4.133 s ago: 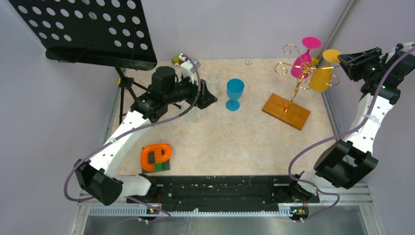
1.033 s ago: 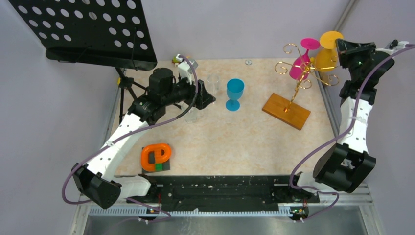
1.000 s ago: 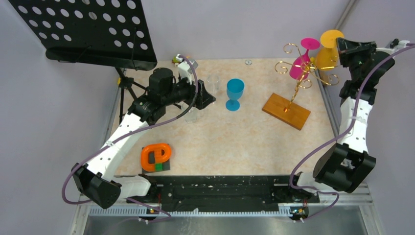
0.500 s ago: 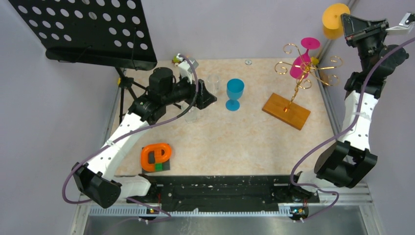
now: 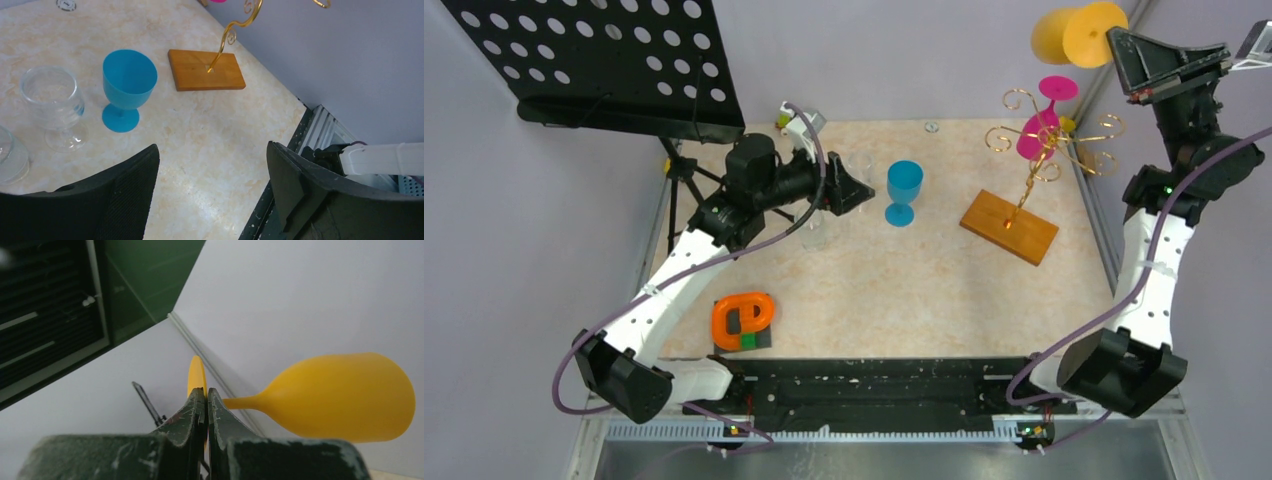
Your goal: Take the wine glass off the wine glass rack
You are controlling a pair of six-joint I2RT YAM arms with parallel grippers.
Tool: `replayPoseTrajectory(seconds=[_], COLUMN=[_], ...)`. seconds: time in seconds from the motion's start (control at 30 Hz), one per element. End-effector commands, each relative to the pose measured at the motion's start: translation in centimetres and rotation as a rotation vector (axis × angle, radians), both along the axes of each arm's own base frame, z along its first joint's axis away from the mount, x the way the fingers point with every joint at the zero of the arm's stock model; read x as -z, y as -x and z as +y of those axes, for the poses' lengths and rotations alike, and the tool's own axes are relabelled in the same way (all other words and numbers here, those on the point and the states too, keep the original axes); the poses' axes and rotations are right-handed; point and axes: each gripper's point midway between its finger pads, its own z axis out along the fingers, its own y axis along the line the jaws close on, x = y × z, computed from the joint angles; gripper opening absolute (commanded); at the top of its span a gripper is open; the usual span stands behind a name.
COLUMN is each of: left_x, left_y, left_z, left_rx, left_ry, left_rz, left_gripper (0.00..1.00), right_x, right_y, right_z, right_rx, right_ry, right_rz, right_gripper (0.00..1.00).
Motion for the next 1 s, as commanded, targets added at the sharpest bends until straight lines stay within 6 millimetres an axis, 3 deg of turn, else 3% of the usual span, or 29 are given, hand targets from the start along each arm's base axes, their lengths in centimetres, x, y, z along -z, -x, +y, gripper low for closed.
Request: replayPoseTrajectory(seconds=[0.0,0.17,0.47,0.53,0.73,0.97], left_x=[-4.3,-6.0,-11.2,-12.0,-14.5,-15.9], left_y=[0.7,1.5,3.6,3.8,5.4,6.3], left_z=[-0.7,-0.9,-0.2,-0.2,-0.3,0.0], left_rx=[0.031,0.052,0.072,0.073,0.146,0.188], left_ry=[0.125,0.214,0.509,0.583,0.727,0.756], left_rz=[-0.074,-0.082,-0.153,-0.048,0.061,-0.007], left_gripper=[0.82,0.82,0.82,0.82,0.81,0.8], right_x=[-1.3,-0.8,0.9,1.2,1.2,1.7], right_y=[4.4,5.6,8.8,9.6,11.5,13.2], right_z=[4.6,8.6,15.6,16.8,18.8,19.9], right_rx=[-0.183,-0.336,-0.615,-0.685,-0.73,-0.807], right_ry=[-0.012,-0.063,-0.138,-0.155,-0.129,-0.148], right_rz=[-0.034,0.006,0.061,0.089,0.128,0.148], right_gripper=[0.0,0.0,0.0,0.0,0.0,0.0])
